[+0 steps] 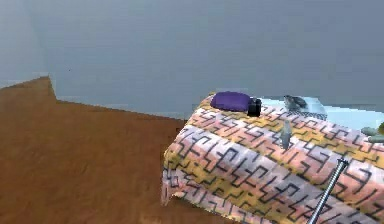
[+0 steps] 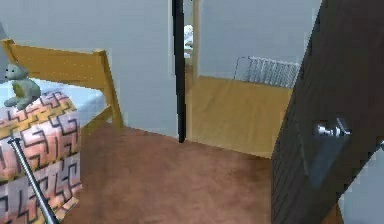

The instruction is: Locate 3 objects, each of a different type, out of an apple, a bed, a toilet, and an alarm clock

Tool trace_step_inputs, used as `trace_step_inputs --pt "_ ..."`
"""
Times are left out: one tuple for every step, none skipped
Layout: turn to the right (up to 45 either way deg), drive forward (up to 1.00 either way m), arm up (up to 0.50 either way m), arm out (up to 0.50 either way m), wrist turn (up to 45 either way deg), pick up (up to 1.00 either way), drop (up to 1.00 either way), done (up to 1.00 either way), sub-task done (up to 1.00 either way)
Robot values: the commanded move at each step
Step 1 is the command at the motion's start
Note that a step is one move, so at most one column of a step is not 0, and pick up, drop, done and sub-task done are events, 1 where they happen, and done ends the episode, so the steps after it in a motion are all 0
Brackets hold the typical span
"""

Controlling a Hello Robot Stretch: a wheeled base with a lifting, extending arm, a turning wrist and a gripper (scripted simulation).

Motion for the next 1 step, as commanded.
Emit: trace_step_inputs --pt "0.0 0.65 0.0 0.0 0.0 0.0 0.0 0.0 0.0"
